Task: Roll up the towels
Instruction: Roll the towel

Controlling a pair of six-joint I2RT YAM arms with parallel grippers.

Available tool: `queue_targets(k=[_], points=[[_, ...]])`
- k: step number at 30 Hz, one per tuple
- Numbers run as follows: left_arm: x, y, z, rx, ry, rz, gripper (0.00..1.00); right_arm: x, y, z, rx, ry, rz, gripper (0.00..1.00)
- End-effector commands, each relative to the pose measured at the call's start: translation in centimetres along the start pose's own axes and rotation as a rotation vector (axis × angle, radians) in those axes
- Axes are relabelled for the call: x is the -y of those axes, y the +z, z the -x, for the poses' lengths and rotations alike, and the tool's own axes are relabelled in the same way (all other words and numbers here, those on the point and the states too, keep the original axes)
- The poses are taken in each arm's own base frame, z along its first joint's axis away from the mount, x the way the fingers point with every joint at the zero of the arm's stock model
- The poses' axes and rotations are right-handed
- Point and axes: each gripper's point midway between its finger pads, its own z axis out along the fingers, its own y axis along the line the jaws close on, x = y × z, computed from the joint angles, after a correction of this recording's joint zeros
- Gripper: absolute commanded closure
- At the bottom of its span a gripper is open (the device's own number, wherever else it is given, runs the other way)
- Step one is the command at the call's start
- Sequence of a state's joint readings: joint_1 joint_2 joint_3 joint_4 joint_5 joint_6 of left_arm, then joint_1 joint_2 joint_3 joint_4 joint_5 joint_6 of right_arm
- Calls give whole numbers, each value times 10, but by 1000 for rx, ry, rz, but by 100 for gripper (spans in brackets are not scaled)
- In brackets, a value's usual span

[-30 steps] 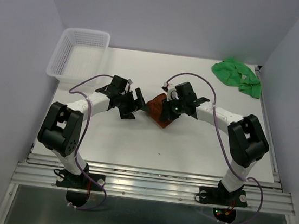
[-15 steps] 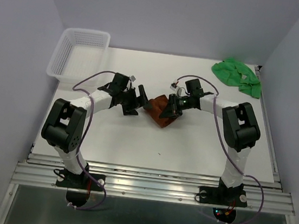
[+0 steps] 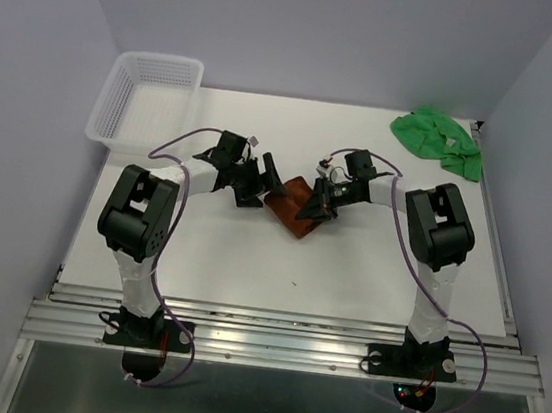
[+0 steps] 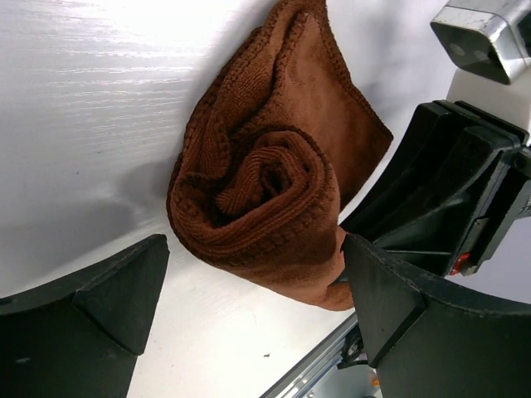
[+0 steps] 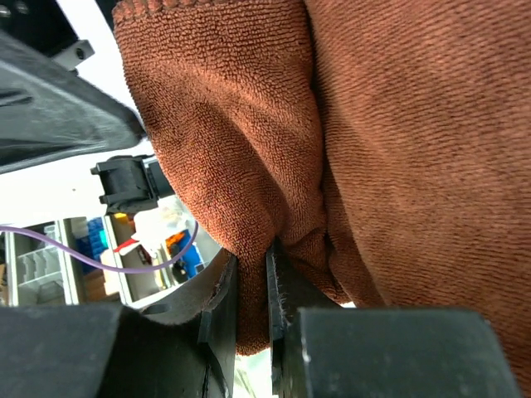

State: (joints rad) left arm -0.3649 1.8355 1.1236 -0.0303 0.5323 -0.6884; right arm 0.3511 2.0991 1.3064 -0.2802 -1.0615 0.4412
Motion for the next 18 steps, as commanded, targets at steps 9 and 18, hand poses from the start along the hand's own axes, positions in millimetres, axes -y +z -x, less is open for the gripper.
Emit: queue_targets(k=[9, 18], points=[[10, 21, 11, 1, 54, -14, 27, 15, -2, 11, 10, 54, -2, 96], [-7, 29, 20, 27, 55, 138, 58, -3, -19, 26, 93, -128, -83, 52]])
